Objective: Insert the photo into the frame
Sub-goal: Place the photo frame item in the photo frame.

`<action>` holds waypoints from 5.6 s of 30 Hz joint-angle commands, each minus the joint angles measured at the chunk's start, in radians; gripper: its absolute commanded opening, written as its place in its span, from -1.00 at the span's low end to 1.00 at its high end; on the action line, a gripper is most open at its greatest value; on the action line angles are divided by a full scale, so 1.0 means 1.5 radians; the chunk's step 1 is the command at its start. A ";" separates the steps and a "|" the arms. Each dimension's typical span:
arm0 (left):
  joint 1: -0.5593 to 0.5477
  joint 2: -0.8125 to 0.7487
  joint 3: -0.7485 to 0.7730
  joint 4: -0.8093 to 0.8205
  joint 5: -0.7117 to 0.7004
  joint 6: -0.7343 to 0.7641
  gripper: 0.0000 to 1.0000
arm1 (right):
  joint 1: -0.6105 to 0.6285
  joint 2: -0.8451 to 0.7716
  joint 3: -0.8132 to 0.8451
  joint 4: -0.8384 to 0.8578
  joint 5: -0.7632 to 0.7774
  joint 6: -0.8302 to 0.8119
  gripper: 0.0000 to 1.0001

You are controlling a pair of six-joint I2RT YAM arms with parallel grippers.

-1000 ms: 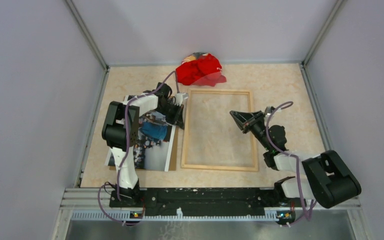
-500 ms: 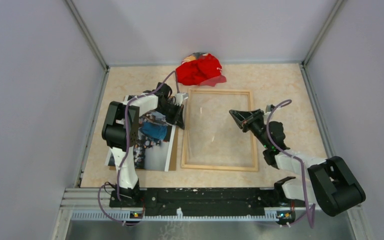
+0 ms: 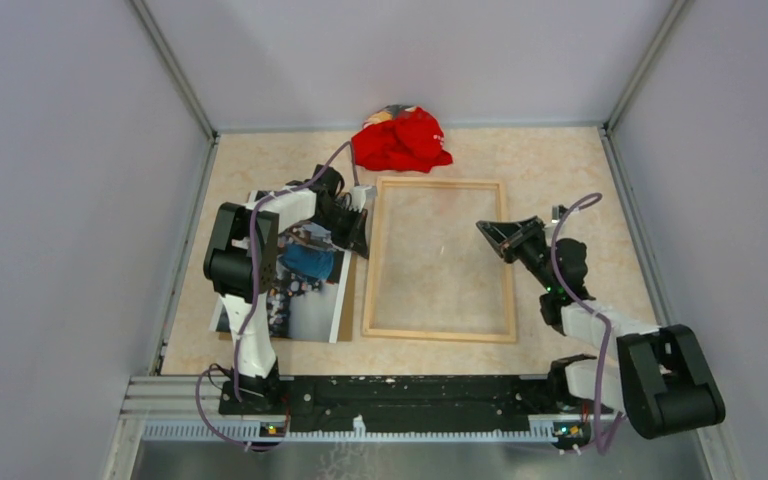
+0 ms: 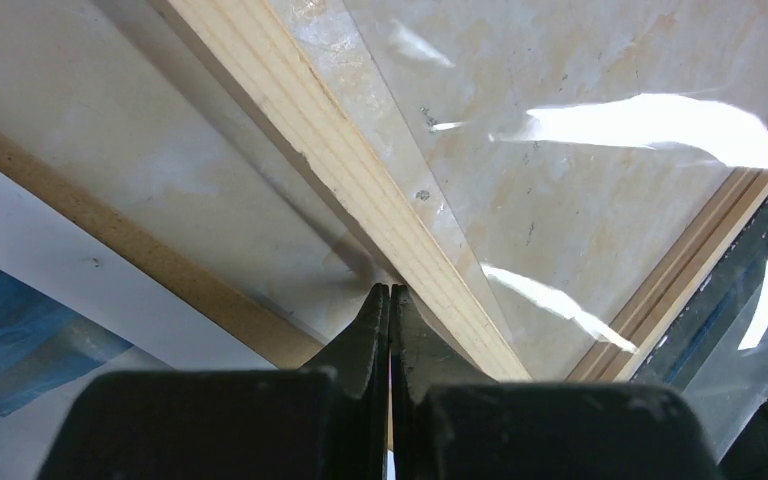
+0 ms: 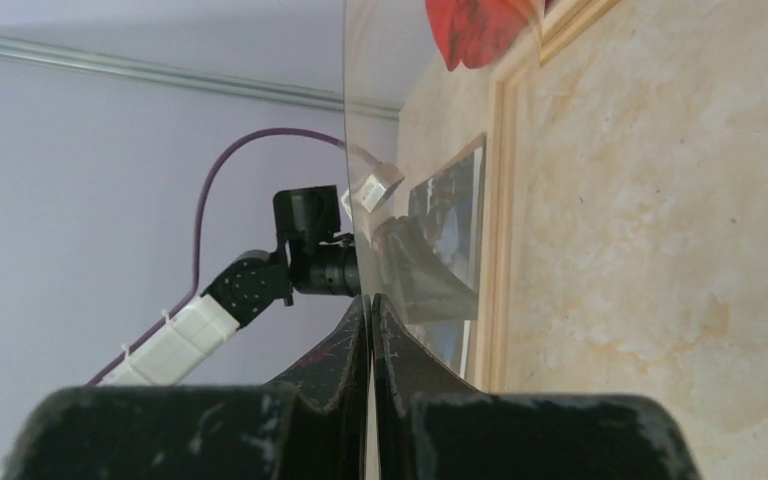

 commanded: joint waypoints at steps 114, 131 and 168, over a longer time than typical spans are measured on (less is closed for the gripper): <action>-0.013 -0.029 0.008 0.011 0.016 0.010 -1.00 | 0.005 -0.021 0.111 -0.269 0.003 -0.204 -1.00; -0.015 -0.030 0.007 0.012 0.017 0.011 -1.00 | 0.025 -0.007 0.177 -0.397 0.077 -0.354 -1.00; -0.016 -0.030 0.002 0.016 0.017 0.014 -1.00 | 0.047 0.035 0.078 -0.012 -0.069 0.007 -1.00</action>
